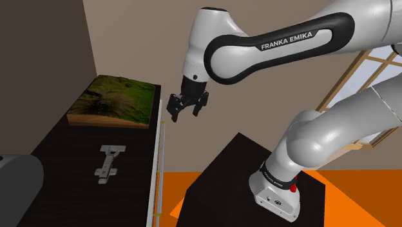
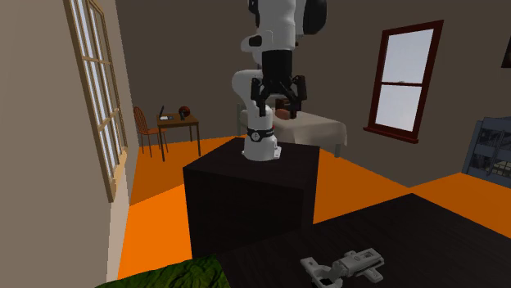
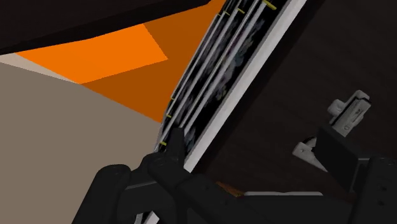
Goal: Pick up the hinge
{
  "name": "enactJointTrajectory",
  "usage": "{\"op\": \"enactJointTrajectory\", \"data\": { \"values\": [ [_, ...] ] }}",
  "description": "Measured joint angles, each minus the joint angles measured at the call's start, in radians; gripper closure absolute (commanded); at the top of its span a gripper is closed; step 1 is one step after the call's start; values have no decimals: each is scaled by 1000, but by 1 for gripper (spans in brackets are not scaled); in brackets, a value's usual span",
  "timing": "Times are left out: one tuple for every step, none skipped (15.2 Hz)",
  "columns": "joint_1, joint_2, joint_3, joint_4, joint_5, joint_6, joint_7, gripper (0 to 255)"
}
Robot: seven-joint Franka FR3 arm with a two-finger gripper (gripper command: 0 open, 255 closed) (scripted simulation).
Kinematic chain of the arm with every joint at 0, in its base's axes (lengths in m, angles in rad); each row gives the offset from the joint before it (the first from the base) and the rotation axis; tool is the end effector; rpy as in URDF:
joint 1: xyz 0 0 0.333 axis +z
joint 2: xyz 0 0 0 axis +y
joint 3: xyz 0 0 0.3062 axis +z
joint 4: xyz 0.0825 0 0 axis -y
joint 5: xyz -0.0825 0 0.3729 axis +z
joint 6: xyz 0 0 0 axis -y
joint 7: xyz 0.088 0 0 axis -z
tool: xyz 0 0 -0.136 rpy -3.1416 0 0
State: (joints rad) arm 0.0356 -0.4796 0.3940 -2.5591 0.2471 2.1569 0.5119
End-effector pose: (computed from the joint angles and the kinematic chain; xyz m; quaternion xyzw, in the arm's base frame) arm 0.3593 0.1756 0.3896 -0.9917 0.1247 -0.0187 0.0263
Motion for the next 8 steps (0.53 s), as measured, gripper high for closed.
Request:
{"op": "enactJointTrajectory", "data": {
  "values": [
    [-4,32,22,8,-1,27,33,0],
    [-13,76,45,28,-9,53,70,0],
    [-22,122,69,42,-19,85,107,0],
    [-31,171,93,62,-33,116,147,0],
    [-38,210,115,81,-49,136,190,0],
    [-43,251,138,91,-66,165,235,0],
    [-52,295,156,114,-91,185,280,0],
    [-61,346,173,136,-123,210,327,0]
  ]
}}
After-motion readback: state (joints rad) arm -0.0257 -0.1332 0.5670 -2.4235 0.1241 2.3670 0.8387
